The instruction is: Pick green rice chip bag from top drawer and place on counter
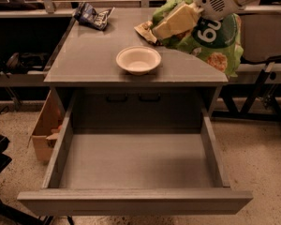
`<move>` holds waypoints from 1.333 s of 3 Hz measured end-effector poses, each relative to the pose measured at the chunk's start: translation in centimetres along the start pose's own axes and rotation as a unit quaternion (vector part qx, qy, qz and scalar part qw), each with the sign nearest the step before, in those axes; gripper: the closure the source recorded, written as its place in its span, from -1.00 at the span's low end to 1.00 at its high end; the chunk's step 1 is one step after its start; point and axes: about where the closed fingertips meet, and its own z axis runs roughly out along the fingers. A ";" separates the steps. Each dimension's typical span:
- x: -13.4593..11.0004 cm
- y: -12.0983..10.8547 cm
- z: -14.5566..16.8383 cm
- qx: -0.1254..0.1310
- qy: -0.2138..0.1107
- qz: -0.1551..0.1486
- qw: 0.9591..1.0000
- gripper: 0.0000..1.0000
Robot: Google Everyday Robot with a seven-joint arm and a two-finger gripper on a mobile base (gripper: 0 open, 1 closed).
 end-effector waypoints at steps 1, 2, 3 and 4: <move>-1.4 -0.9 0.8 0.008 -0.006 -0.014 1.000 1.00; -5.3 -4.8 1.7 0.056 -0.024 -0.022 0.998 1.00; -11.9 -8.4 2.8 0.110 -0.052 -0.036 0.992 1.00; -19.0 -10.2 6.8 0.133 -0.083 -0.044 0.987 1.00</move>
Offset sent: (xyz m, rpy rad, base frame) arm 0.1239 0.0432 0.1129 0.0378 -0.2675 -0.1478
